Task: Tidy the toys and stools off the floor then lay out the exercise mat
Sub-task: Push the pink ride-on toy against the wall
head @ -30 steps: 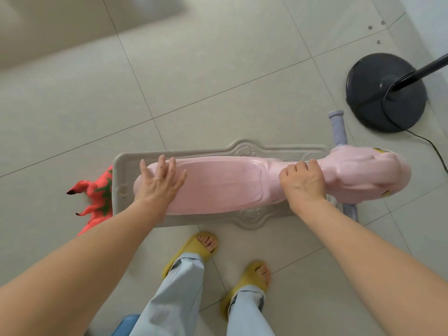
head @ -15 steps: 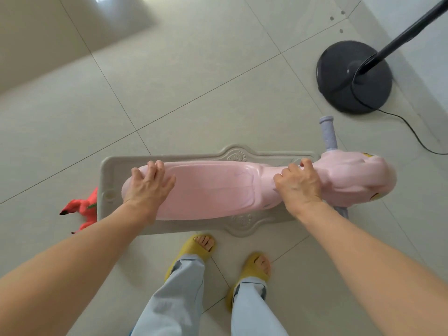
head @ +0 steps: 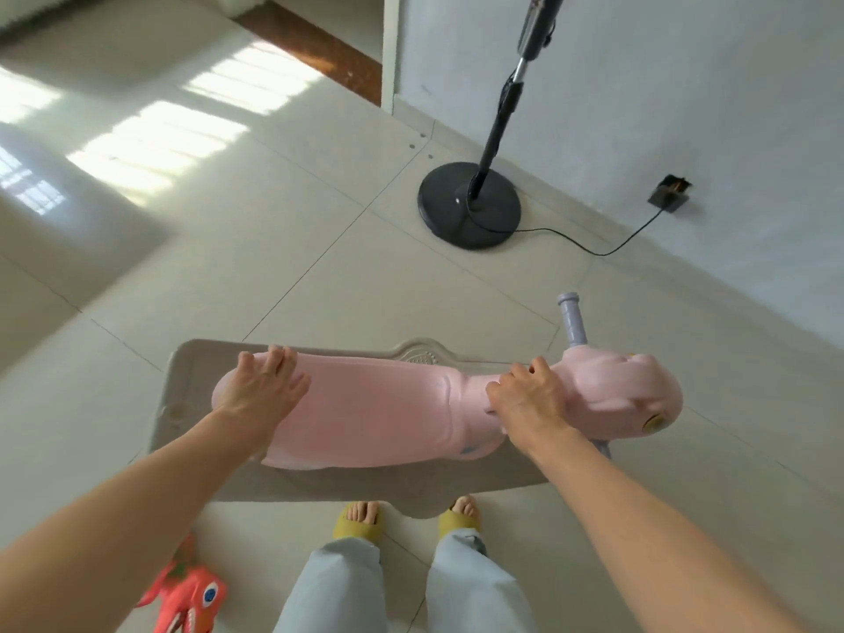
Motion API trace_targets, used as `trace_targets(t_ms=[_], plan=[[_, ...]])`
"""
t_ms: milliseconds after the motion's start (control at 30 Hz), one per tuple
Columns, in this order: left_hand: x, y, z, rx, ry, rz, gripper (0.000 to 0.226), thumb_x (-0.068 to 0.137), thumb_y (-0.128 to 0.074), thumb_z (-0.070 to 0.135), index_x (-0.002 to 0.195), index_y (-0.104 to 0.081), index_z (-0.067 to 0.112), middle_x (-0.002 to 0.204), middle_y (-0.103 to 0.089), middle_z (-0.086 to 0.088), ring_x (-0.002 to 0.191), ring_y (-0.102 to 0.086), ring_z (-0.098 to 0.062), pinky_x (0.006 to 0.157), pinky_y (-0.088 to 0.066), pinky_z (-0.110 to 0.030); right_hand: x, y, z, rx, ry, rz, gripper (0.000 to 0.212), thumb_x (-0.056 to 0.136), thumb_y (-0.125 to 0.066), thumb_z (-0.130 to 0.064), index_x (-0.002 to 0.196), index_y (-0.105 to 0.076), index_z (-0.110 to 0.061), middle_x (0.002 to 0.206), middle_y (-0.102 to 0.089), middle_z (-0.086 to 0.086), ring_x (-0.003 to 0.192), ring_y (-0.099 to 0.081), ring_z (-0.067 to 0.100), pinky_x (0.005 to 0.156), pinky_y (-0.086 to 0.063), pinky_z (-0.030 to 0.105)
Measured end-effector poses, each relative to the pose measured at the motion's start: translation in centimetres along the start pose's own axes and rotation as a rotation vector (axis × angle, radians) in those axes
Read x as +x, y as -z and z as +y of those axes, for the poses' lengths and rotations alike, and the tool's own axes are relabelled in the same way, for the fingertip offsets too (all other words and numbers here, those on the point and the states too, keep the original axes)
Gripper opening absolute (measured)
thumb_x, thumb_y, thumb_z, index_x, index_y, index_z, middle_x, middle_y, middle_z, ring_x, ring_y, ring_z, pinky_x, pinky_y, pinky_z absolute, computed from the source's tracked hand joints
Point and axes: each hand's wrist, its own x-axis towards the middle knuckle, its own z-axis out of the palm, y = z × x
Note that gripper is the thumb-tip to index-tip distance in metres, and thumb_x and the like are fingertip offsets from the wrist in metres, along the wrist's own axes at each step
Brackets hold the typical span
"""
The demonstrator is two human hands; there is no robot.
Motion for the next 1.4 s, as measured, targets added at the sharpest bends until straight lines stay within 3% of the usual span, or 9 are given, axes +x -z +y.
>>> trace_targets(t_ms=[267,400,500,633,867,1400], plan=[[-1.5,11.5,0.5,0.219,-0.117,0.230,0.107,0.065,-0.072,0.044,0.147,-0.007,0.020,0.148,-0.010,-0.017,0.136,-0.016,-0.032,0.107,-0.026,-0.042,-9.8,0.9,6.6,0.098,-0.259,-0.044,0.026,0.087,-0.057,-0.021,0.112,-0.060,-0.025,0.114,-0.063,-0.003,0.111,-0.047,0.019,0.089,-0.028,0.033],[-1.2,17.5,2.7,0.274,-0.193,0.332,0.103,0.063,-0.074,0.042,0.144,-0.014,0.021,0.147,-0.013,-0.016,0.135,-0.018,-0.032,0.106,-0.026,-0.042,-14.2,-0.7,10.1,0.179,-0.380,-0.033,0.023,0.093,-0.047,-0.017,0.109,-0.062,-0.022,0.110,-0.064,-0.001,0.109,-0.048,0.021,0.087,-0.030,0.031],[-0.9,21.7,5.5,0.325,-0.242,0.389,0.099,0.061,-0.074,0.040,0.141,-0.018,0.022,0.146,-0.014,-0.016,0.134,-0.018,-0.033,0.107,-0.025,-0.043,-17.1,-2.9,12.5,0.252,-0.457,-0.027,0.023,0.095,-0.046,-0.026,0.108,-0.064,-0.023,0.108,-0.065,-0.001,0.106,-0.048,0.021,0.082,-0.029,0.031],[-1.0,27.1,10.4,0.383,-0.298,0.428,0.097,0.063,-0.073,0.037,0.142,-0.018,0.023,0.147,-0.012,-0.016,0.136,-0.016,-0.033,0.109,-0.024,-0.043,-21.4,-6.3,16.2,0.287,-0.509,-0.059,0.027,0.096,-0.047,-0.034,0.113,-0.062,-0.021,0.112,-0.063,0.002,0.110,-0.047,0.023,0.086,-0.031,0.031],[-1.6,36.9,21.0,0.448,-0.368,0.498,0.091,0.063,-0.075,0.036,0.138,-0.025,0.024,0.142,-0.020,-0.012,0.129,-0.025,-0.029,0.100,-0.031,-0.038,-28.5,-13.4,24.3,0.349,-0.585,-0.106,0.024,0.095,-0.048,-0.030,0.114,-0.059,-0.019,0.113,-0.061,0.002,0.110,-0.047,0.023,0.086,-0.030,0.031],[3.1,52.4,36.0,0.518,-0.451,0.548,0.093,0.062,-0.072,0.034,0.140,-0.022,0.025,0.146,-0.016,-0.013,0.132,-0.023,-0.029,0.103,-0.027,-0.039,-33.7,-24.8,40.0,0.390,-0.683,-0.202,0.023,0.095,-0.050,-0.029,0.113,-0.060,-0.019,0.113,-0.062,0.002,0.110,-0.047,0.023,0.088,-0.031,0.032]])
